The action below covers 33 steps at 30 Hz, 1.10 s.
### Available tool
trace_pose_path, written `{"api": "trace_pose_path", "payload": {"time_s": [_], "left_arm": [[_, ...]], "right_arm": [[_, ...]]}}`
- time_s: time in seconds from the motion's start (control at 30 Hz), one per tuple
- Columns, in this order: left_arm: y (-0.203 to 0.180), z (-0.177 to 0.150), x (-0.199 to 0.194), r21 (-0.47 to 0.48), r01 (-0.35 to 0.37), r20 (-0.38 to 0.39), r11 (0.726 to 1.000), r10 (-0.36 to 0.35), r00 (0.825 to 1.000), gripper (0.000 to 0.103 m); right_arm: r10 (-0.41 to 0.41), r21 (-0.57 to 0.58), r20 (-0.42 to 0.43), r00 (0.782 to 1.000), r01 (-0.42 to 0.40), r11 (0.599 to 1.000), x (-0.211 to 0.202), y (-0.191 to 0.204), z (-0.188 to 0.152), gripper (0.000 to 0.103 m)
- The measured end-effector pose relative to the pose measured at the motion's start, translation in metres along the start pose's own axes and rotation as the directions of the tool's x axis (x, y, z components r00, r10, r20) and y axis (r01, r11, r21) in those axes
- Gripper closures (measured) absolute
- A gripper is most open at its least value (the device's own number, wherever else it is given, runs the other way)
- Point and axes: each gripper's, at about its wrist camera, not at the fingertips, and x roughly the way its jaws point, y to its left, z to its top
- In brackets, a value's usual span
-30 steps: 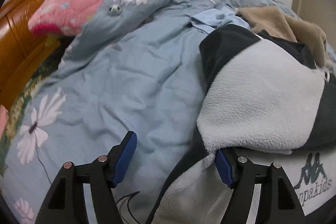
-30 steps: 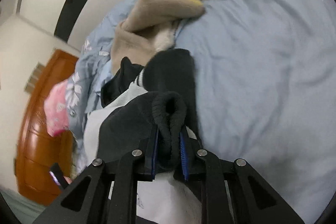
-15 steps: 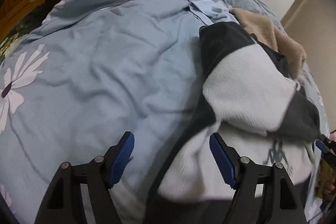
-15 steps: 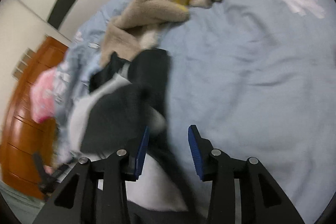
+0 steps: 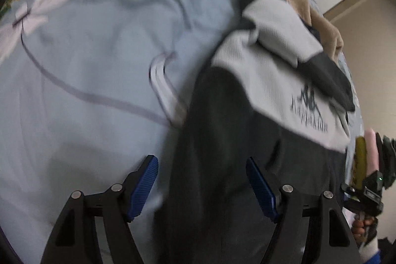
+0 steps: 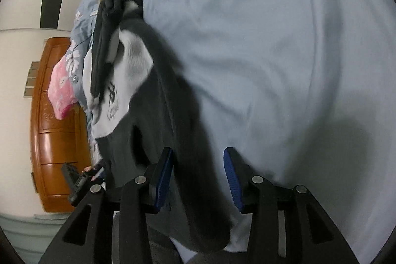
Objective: Fold clothes
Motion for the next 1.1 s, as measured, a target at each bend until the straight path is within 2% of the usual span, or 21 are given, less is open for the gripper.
{"api": "trace_pose_path", "payload": {"time_s": [0.13,0.33,0.47,0.53,0.6,0.67,0.73,0.8,0.87,1.03,1.1], "left_arm": [[0.008,-0.014,0.0,-0.023,0.036,-0.022,0.999,-0.036,0.999,0.025],[0.017,-0.021,-0.005,-0.093,0.079,-0.055,0.992,-0.085,0.995,0.025],[0.012,-0.032,-0.007,-0.066,0.09,-0.067,0.994,-0.094,0.993,0.026],[0.01,-0.042,-0.007,-0.047,0.097,-0.074,0.994,-0.1,0.992,0.031],[0.009,-0.049,-0.007,-0.043,0.09,-0.078,0.995,-0.094,0.993,0.05],[0.014,-0.053,-0.009,-0.064,0.09,-0.07,0.994,-0.094,0.993,0.06],[0.021,-0.056,-0.01,-0.109,0.13,-0.069,0.986,-0.138,0.988,0.061],[0.023,-0.063,-0.009,-0.1,0.15,-0.088,0.984,-0.158,0.983,0.061],[0.019,-0.068,-0.008,-0.063,0.137,-0.092,0.988,-0.143,0.985,0.061],[0.017,-0.072,-0.01,-0.067,0.116,-0.067,0.991,-0.12,0.99,0.059],[0.01,-0.072,-0.011,-0.022,0.086,-0.072,0.996,-0.087,0.994,0.066]], "right_arm": [[0.009,0.007,-0.027,1.0,-0.009,1.0,0.001,-0.002,-0.003,0.06],[-0.01,-0.047,-0.1,0.995,0.005,0.999,0.009,0.008,-0.01,0.06],[-0.007,-0.03,-0.124,0.992,0.004,1.0,0.01,0.008,-0.014,0.06],[-0.001,-0.02,-0.137,0.991,-0.001,1.0,0.011,0.007,-0.017,0.061],[-0.02,-0.018,-0.153,0.988,0.018,1.0,0.011,0.007,-0.019,0.065],[-0.039,-0.025,-0.163,0.986,0.036,0.999,0.01,0.006,-0.022,0.068],[-0.052,-0.029,-0.17,0.984,0.047,0.998,0.011,0.007,-0.023,0.07],[-0.061,-0.031,-0.179,0.982,0.056,0.998,0.011,0.007,-0.025,0.071],[-0.069,-0.036,-0.196,0.978,0.063,0.997,0.012,0.007,-0.029,0.072],[-0.089,-0.033,-0.203,0.975,0.084,0.996,0.009,0.007,-0.032,0.076],[-0.106,-0.058,-0.199,0.974,0.096,0.994,0.008,0.011,-0.034,0.077]]}}
